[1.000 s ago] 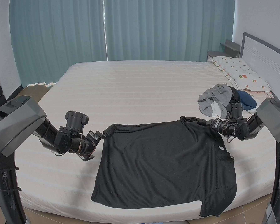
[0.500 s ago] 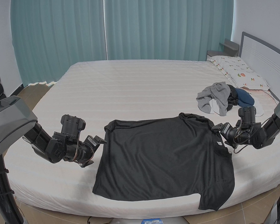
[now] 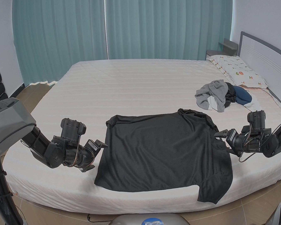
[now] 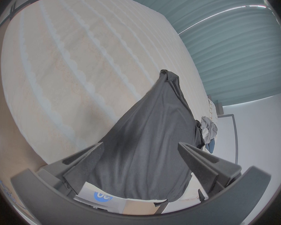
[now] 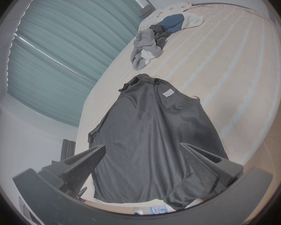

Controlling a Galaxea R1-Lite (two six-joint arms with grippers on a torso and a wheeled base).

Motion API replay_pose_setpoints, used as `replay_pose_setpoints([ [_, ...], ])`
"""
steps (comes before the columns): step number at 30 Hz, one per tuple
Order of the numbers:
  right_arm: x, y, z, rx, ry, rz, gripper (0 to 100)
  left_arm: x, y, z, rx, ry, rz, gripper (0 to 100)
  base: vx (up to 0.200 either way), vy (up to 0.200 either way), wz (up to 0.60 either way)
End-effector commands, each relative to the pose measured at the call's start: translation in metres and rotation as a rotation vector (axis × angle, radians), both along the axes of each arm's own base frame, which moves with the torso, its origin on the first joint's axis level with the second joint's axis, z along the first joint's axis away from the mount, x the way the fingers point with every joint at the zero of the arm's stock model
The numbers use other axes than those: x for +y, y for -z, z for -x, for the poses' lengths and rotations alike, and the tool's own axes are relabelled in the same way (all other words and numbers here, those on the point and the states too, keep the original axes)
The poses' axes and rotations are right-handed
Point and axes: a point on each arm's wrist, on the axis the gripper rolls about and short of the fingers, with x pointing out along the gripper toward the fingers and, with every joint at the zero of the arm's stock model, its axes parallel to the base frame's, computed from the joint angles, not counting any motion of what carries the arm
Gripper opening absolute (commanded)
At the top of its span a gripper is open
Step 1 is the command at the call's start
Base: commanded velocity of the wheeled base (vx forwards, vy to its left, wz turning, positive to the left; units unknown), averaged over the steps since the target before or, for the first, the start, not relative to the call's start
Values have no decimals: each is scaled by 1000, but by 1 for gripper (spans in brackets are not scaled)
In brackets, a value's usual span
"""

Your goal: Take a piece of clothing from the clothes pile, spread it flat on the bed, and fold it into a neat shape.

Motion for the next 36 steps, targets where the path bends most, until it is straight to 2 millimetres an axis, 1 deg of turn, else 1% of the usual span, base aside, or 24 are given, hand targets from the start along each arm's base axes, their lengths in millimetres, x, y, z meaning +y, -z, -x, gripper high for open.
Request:
replay_pose_setpoints([
  [1, 4, 0, 8, 5, -20, 12, 100, -2, -1, 3, 1, 7, 2, 100, 0, -200, 0],
  [4, 3, -5, 11, -9, -27, 20, 100, -4, -1, 4, 1, 13, 2, 100, 0, -200, 0],
  [12, 1, -3, 11, -4, -23, 23, 100, -6, 0, 6, 4, 16, -4, 100, 0, -200, 0],
  [19, 3, -6, 14, -24, -45, 53, 100, -3, -4, 8, -17, -12, -40, 100, 0, 0, 0],
  [23, 3, -11, 15, -47, -64, 73, 100, -1, -15, 10, -45, -17, -33, 100, 0, 0, 0],
  [24, 3, -11, 15, -47, -64, 73, 100, -1, -15, 10, -45, -17, -33, 100, 0, 0, 0],
  [25, 5, -13, 14, -58, -82, 87, 100, 0, -19, 12, -55, -16, -31, 100, -200, 0, 0],
  [28, 5, -12, 17, -60, -99, 108, 100, 0, -22, 16, -59, -13, -30, 100, -200, 0, 0],
  [32, 5, -8, 31, -41, -125, 135, 100, 4, -22, 26, -46, -11, -35, 100, -200, 0, 0],
  [34, 3, -6, 41, -21, -133, 136, 100, 5, -18, 32, -26, -8, -41, 100, -200, 0, 0],
  [36, 2, -4, 47, -9, -133, 137, 100, 6, -15, 36, -9, -5, -48, 100, -200, 0, 0],
])
